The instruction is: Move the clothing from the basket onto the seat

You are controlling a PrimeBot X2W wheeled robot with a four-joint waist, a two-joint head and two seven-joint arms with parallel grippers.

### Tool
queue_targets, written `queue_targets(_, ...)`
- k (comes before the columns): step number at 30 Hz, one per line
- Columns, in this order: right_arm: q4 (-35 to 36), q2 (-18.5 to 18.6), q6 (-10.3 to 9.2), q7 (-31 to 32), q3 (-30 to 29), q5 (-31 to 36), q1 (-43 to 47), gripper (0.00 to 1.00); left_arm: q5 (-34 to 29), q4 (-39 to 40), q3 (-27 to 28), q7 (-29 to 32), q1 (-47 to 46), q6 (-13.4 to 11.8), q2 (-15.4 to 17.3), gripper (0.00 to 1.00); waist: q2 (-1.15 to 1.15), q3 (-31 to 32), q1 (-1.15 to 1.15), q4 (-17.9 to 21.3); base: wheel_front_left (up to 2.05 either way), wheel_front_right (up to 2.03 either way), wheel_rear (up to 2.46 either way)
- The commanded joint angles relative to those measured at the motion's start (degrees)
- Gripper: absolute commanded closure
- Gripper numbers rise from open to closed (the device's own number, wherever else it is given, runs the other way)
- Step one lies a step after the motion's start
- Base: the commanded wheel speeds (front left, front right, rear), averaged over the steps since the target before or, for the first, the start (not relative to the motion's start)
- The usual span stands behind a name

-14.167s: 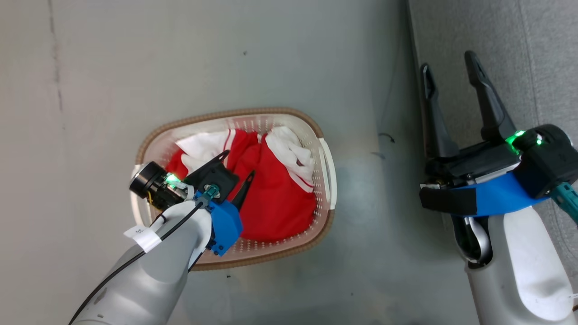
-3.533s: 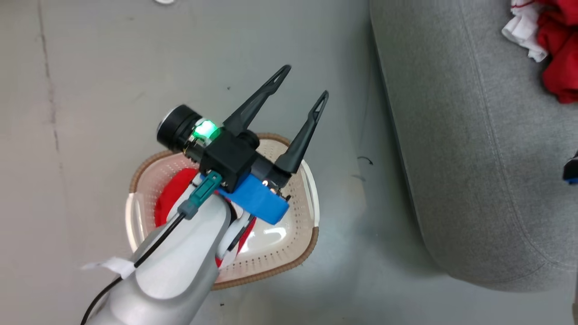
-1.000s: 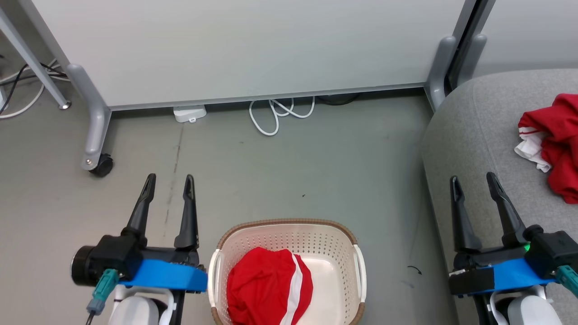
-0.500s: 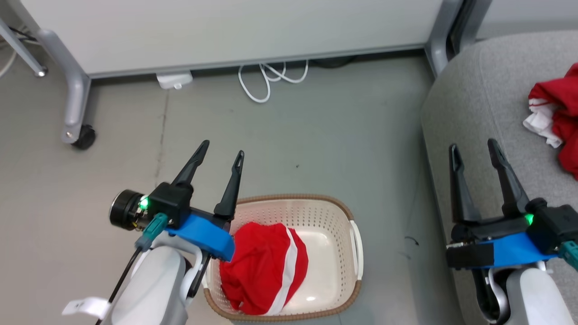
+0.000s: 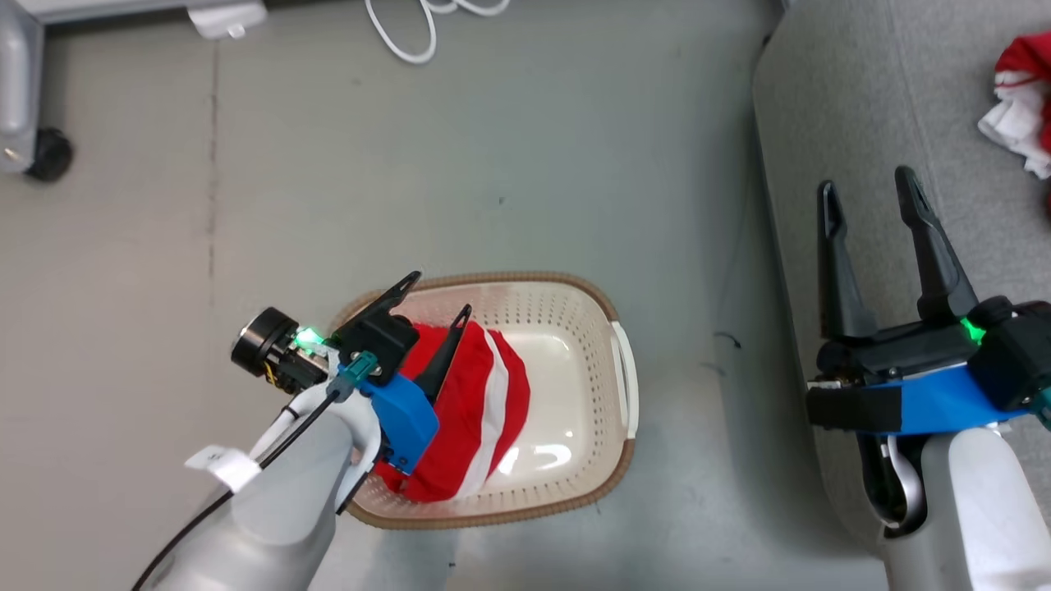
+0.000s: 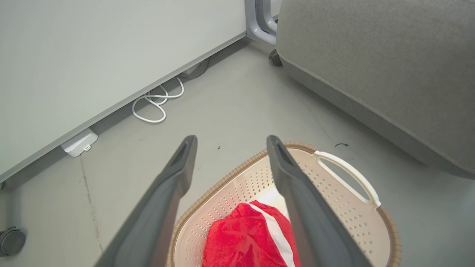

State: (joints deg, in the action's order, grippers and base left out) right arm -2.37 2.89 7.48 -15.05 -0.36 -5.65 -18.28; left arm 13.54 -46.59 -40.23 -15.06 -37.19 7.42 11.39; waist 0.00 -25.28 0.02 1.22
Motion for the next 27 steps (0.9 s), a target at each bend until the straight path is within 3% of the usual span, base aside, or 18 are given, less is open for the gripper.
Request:
queue_targets(1,0.42,-0.02,0.03,-0.21,0.25,0.23,-1.18,0.0,0.19,-1.24,-1.1,-0.16,-1.73,0.06,0.49,0.0,0.0,-2.96,-0.02,1.31,0.0,0.0,0.0)
queue_targets(13,2.99,-0.01,0.03,-0.21,2.08,0.87,-7.48,0.0,0.82,-17.07,-17.32,2.21,-13.11,0.07,0.14,0.0,0.0,-14.15,-0.02,4.01,0.0,0.0,0.0)
queue_targets(27,6.22,-0.01,0.03,-0.2,1.62,0.15,-11.88,0.0,-0.25,-25.56,-28.51,10.51,-21.92,-0.1,1.31,0.0,0.0,-24.83,-0.02,6.09,0.0,0.0,0.0)
